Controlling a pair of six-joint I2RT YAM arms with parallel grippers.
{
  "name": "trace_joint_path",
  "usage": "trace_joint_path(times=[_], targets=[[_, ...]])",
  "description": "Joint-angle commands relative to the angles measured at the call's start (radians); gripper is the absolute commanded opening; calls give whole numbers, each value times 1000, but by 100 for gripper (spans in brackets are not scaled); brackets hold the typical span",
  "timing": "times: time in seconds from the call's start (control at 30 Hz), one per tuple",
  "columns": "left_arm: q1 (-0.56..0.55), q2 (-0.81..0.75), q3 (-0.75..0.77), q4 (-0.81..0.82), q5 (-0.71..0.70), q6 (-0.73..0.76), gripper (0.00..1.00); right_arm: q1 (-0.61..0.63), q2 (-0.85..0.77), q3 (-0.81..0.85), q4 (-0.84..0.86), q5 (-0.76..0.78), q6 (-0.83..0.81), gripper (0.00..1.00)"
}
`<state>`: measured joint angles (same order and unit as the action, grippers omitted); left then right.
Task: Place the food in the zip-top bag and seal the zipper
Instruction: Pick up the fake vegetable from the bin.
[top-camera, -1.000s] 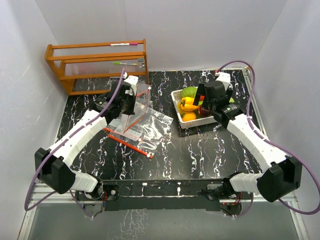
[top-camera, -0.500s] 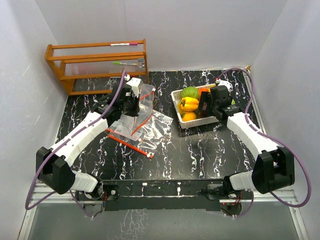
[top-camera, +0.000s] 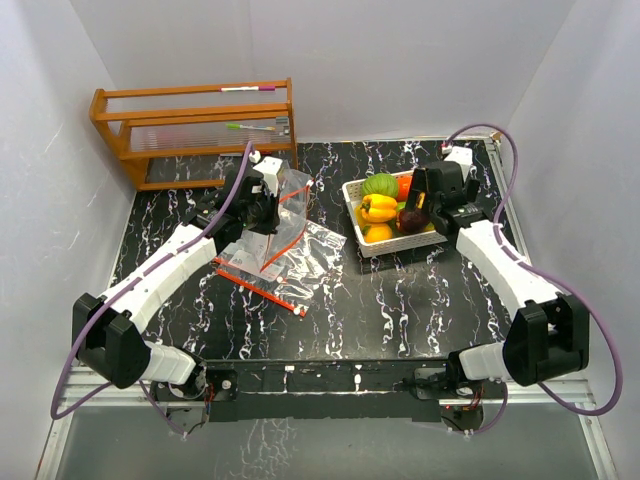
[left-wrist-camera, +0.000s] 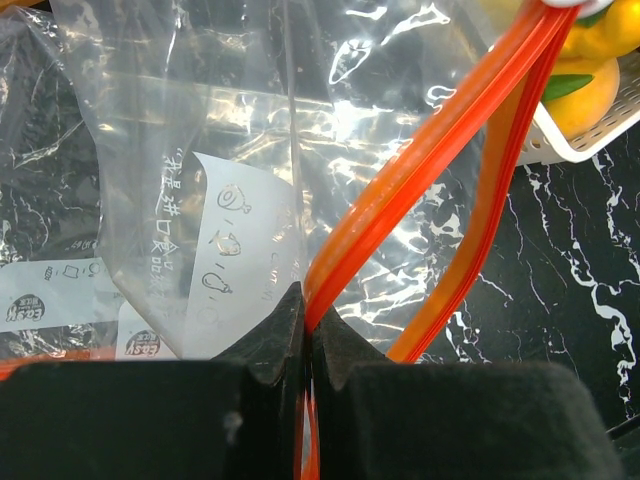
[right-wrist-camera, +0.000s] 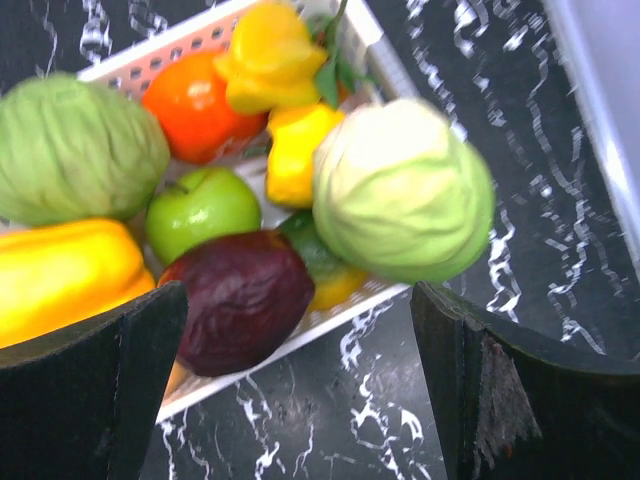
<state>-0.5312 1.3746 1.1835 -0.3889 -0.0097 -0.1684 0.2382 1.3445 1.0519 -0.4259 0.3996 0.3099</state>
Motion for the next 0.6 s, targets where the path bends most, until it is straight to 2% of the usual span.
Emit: trace_joint_path(times=[0.0, 0.27, 0.57], targets=[[4, -24, 1, 7, 14, 0, 0, -25, 28, 121, 38, 141, -45, 98], [4, -28, 1, 2, 7, 4, 0, -93, 144, 198, 14, 114, -80, 98], [5, -31, -1, 0, 7, 8, 0, -127, 233, 198, 18, 59, -85, 98]])
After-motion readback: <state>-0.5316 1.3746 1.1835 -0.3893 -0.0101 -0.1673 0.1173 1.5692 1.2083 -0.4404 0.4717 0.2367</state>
